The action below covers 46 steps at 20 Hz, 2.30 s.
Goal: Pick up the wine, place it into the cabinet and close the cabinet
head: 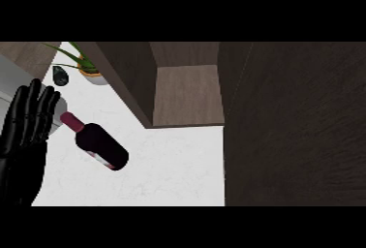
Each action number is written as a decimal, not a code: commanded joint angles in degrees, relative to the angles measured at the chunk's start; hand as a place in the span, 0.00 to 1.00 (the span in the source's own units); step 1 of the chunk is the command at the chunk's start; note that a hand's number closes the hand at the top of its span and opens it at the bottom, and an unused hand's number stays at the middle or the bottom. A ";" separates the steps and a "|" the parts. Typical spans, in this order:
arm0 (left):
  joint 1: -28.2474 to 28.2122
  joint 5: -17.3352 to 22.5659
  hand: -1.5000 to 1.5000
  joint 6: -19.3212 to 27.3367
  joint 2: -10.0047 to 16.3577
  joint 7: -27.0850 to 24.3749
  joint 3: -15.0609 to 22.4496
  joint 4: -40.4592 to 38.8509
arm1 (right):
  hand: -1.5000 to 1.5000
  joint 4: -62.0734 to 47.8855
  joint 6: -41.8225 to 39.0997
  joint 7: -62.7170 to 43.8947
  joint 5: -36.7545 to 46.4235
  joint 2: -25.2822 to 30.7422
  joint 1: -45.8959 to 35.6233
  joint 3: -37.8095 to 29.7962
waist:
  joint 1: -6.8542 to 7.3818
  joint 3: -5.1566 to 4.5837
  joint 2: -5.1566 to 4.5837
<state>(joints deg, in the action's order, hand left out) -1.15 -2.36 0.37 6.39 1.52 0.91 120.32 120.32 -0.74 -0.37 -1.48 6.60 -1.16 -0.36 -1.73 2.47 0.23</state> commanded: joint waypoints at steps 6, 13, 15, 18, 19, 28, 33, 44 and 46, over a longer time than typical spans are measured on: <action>3.36 -3.32 0.00 13.28 -3.76 11.97 -10.20 -5.04 | 0.00 6.75 -1.16 -2.70 -1.12 0.52 5.72 0.49 | 0.89 -2.44 -0.15; 8.50 -1.86 0.00 27.85 -6.34 26.27 -4.44 0.01 | 0.00 15.98 -4.60 -15.06 -7.43 1.43 5.58 7.13 | 1.50 -2.45 -0.09; 12.34 -2.46 0.00 27.49 -4.55 32.04 -6.90 0.32 | 0.00 19.08 -4.23 -19.84 -7.09 2.42 4.35 7.92 | 1.60 -2.46 -0.12; 17.71 -8.62 0.00 30.99 -4.25 39.31 -4.57 2.01 | 0.00 24.23 -1.95 -25.47 -7.67 2.28 2.70 7.81 | 1.50 -2.45 -0.12; 16.92 -10.90 0.00 31.53 -5.02 41.15 -2.18 3.73 | 0.00 23.50 -3.67 -27.16 -13.25 4.71 1.56 2.33 | 1.56 -2.43 -0.13; 23.07 -16.95 0.00 33.09 -3.01 50.56 -3.45 2.69 | 0.00 31.46 3.06 -42.10 -8.93 4.00 -6.38 6.28 | 1.31 -2.48 -0.02; 25.81 -16.97 0.00 31.01 -0.93 56.01 -5.28 3.47 | 0.00 32.24 4.04 -46.21 -11.23 5.57 -10.61 1.65 | 1.30 -2.44 0.05; 23.51 -15.33 0.00 33.87 -3.98 46.33 -6.25 -5.41 | 0.00 32.37 7.30 -53.09 -8.18 5.41 -18.41 3.49 | 1.10 -2.48 -0.08; 25.53 -15.20 0.00 34.59 -2.96 44.86 -8.43 -8.60 | 0.00 30.72 7.05 -54.71 -10.58 7.10 -21.27 -0.57 | 1.03 -2.48 -0.13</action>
<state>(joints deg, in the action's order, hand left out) 24.26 -17.25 33.08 3.97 49.54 -6.55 115.36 142.67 6.55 -51.11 -6.07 12.25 -23.03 3.22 -0.46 -0.03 0.14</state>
